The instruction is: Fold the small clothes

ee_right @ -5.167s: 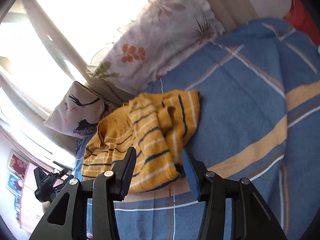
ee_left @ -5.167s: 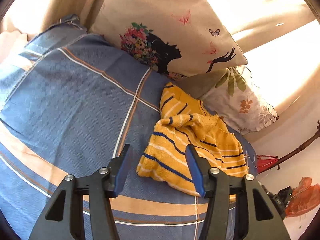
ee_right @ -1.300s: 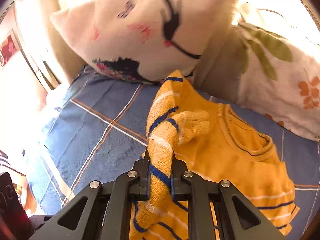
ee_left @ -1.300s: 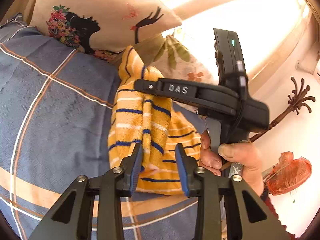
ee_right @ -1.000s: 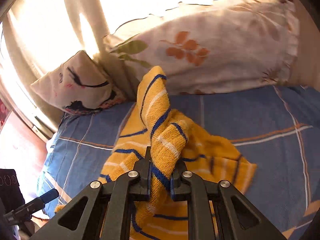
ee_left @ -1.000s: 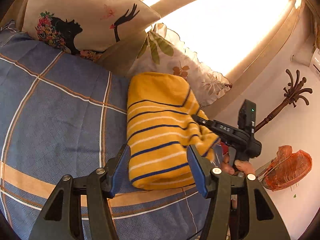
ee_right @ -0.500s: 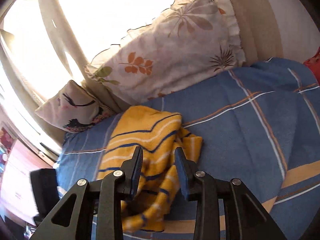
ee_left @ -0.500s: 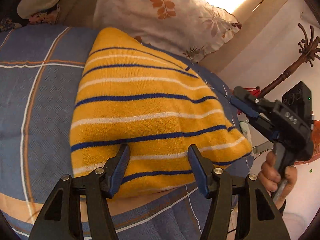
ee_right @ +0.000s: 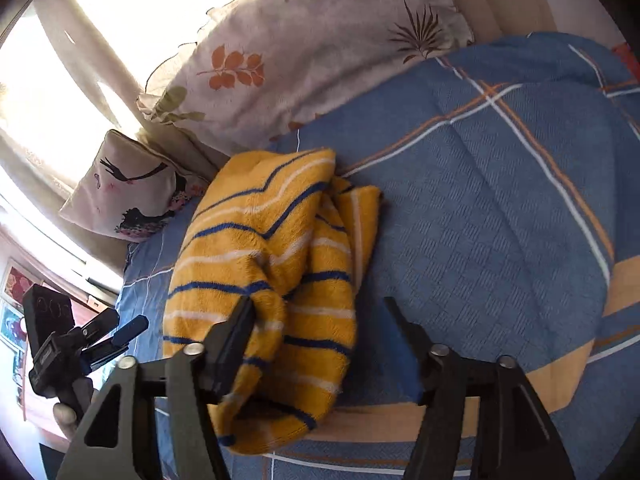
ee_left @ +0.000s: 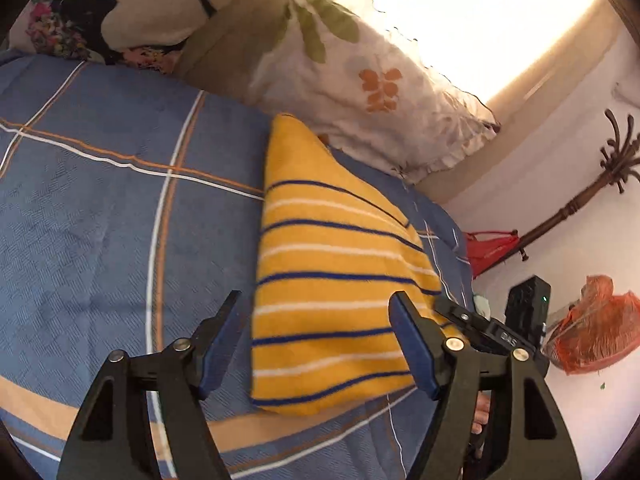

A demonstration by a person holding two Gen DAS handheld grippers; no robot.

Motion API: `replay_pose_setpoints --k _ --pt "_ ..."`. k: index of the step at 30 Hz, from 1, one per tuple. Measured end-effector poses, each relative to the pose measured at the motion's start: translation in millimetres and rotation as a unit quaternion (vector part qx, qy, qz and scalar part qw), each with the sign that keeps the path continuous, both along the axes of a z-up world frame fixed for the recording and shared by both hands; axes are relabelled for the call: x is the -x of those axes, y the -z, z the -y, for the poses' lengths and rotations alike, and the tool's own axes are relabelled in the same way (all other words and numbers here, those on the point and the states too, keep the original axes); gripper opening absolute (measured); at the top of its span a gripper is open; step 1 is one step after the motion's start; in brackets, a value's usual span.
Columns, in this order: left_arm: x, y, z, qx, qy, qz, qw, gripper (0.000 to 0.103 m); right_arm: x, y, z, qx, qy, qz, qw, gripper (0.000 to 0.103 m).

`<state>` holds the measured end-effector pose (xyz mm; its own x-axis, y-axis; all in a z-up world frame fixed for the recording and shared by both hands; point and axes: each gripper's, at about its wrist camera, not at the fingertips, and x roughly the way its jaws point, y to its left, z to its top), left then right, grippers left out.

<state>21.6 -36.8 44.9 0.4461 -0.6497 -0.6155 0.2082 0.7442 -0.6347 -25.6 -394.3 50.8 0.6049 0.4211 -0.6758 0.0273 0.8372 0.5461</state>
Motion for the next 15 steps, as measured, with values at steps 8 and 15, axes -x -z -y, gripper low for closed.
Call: replay_pose_setpoints --k 8,15 --pt "-62.6 50.8 35.9 0.031 0.067 -0.082 0.9939 0.075 -52.1 22.6 -2.8 -0.04 0.011 -0.025 0.999 0.088" --pt "-64.1 23.3 41.4 0.065 0.092 -0.063 0.9916 0.061 -69.5 13.6 -33.2 -0.092 -0.02 -0.015 0.995 0.047"
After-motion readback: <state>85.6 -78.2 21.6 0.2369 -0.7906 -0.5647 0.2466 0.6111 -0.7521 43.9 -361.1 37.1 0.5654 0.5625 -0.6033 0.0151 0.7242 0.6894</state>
